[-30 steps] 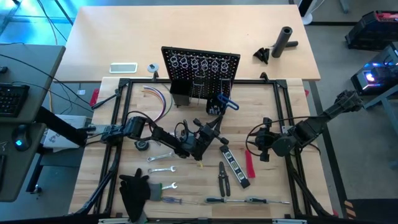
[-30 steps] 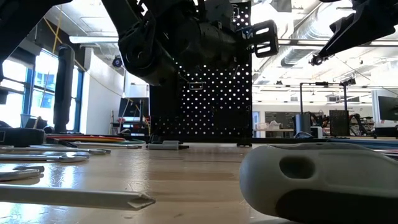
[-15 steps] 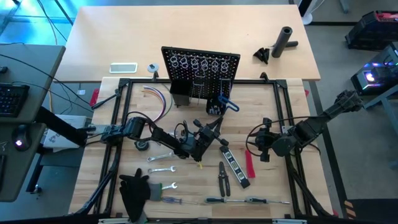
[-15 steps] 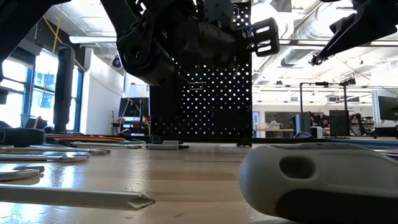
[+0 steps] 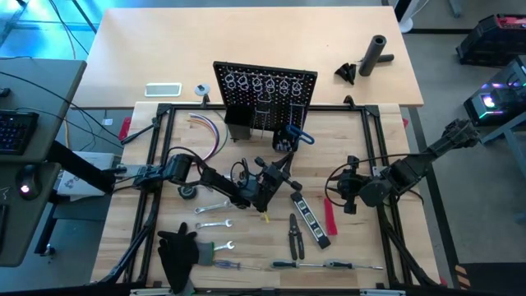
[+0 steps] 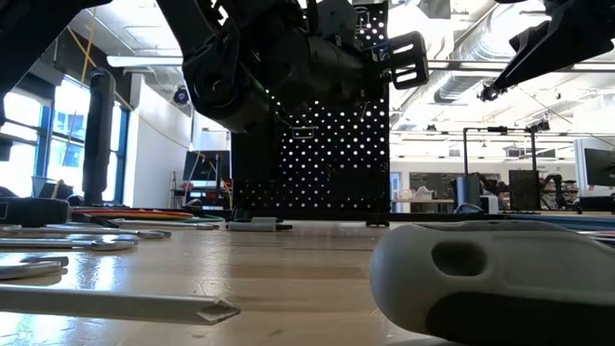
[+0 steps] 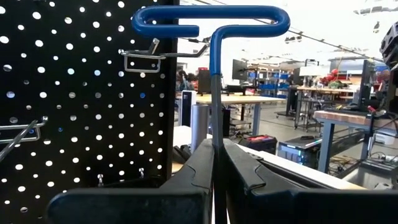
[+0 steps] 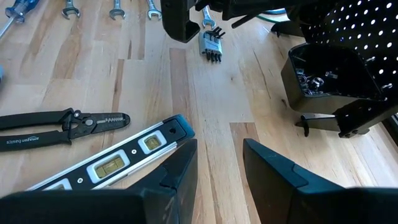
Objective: Hang tools onto peg board
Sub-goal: Hang the blue pick tool on the black pegboard
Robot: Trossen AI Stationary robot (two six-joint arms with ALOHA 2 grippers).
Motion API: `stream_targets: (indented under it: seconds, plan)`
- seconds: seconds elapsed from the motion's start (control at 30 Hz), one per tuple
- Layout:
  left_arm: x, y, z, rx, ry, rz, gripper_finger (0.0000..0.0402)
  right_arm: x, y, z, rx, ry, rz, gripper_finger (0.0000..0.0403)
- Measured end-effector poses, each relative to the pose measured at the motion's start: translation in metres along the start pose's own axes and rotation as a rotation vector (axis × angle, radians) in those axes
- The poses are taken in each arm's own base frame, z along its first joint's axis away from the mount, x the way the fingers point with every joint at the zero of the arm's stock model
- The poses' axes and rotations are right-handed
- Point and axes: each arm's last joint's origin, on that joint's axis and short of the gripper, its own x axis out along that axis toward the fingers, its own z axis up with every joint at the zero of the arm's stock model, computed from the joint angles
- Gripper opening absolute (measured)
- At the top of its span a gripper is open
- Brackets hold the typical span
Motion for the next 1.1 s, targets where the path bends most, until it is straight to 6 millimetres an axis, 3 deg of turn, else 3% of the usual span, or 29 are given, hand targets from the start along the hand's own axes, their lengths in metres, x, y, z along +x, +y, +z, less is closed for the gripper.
stream_targets:
  seconds: [0.33, 0.57, 0.87, 1.1]
  plan:
    - [-0.013, -0.005, 0.004, 0.019, 0.004, -0.003, 0.0007, 0.000, 0.001, 0.005, 0.017, -0.047, -0.007, 0.0124]
    - [-0.024, -0.009, 0.008, 0.045, -0.004, -0.020, 0.0007, 0.016, 0.012, 0.011, 0.107, -0.362, 0.117, 0.0116]
    - [-0.038, -0.016, 0.011, 0.053, -0.011, -0.069, 0.0007, 0.045, -0.010, -0.017, 0.318, -0.646, 0.208, 0.0091]
    - [-0.041, -0.018, 0.011, 0.058, -0.027, -0.113, 0.0007, 0.049, -0.022, -0.014, 0.359, -0.728, 0.287, 0.0090]
